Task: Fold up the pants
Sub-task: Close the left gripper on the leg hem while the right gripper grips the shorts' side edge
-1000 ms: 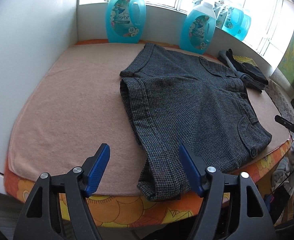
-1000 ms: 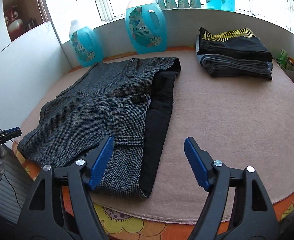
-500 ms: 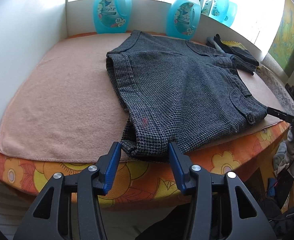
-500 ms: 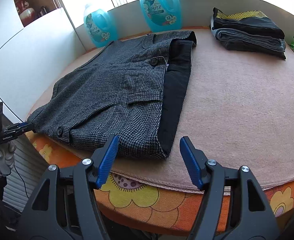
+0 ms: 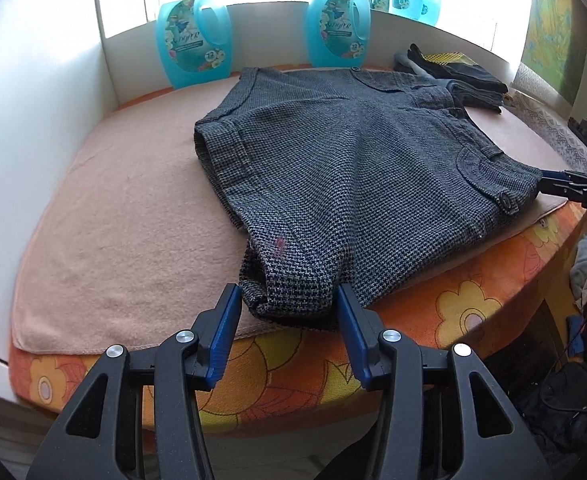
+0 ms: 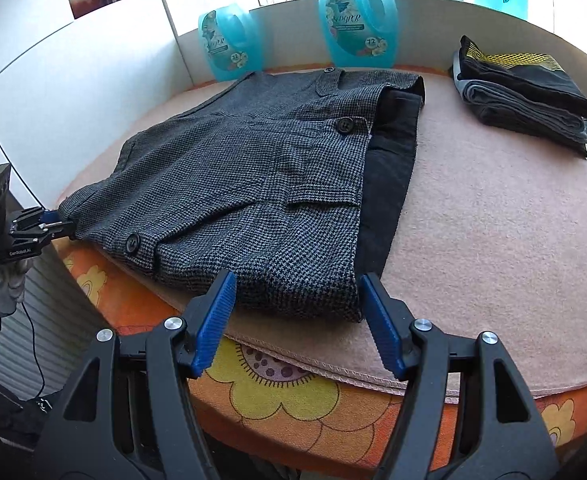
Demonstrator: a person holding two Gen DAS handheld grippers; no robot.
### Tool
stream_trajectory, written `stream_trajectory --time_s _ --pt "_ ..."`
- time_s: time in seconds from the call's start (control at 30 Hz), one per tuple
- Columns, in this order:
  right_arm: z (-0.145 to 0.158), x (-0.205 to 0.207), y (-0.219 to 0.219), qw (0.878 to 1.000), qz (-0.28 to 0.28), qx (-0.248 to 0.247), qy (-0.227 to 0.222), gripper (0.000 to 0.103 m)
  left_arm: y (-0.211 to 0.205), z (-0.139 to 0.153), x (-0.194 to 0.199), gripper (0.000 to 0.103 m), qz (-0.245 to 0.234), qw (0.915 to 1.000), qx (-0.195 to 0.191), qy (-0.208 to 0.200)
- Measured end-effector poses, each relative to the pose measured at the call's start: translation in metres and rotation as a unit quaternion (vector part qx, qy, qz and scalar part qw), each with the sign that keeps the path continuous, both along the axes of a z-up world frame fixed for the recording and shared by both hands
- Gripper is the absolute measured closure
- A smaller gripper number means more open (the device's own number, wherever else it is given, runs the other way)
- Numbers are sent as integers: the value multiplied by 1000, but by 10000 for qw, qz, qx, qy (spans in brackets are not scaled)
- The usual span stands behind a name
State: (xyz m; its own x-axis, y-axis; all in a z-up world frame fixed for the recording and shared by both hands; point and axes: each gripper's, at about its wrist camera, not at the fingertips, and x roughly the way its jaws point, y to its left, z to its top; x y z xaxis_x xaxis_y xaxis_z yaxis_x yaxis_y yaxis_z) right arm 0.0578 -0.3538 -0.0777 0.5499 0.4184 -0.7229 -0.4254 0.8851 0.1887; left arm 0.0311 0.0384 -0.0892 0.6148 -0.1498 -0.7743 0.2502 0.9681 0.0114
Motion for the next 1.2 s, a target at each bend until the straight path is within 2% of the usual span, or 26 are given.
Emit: stream_trajectory --time_s 0.17,0.33,0.43,0.77,0.93,1.03,1.13,1.2 --pt "-3 0 5 9998 69 -184 19 36 8 11 -4 56 1 9998 -143 -140" --pt "-1 -2 3 9996 173 -143 -169 35 1 9 1 56 -111 9999 109 -57" --pt "-3 -3 0 9994 307 -55 -177 30 -5 6 4 56 -112 9999 81 -11" --pt "-9 -3 7 9974 607 -310 -235 30 7 5 7 61 6 9998 -58 165" --pt "-15 3 8 9964 677 -493 -139 31 -1 3 8 61 -182 9996 148 136" --pt "-15 7 8 9967 695 -418 -41 38 5 2 10 61 -215 9996 -48 184" --pt "-14 7 11 9964 723 -432 -64 41 15 1 10 60 -190 9990 -323 250" --pt "-16 8 12 9963 731 -443 -57 42 17 2 9 60 -221 9989 -336 250"
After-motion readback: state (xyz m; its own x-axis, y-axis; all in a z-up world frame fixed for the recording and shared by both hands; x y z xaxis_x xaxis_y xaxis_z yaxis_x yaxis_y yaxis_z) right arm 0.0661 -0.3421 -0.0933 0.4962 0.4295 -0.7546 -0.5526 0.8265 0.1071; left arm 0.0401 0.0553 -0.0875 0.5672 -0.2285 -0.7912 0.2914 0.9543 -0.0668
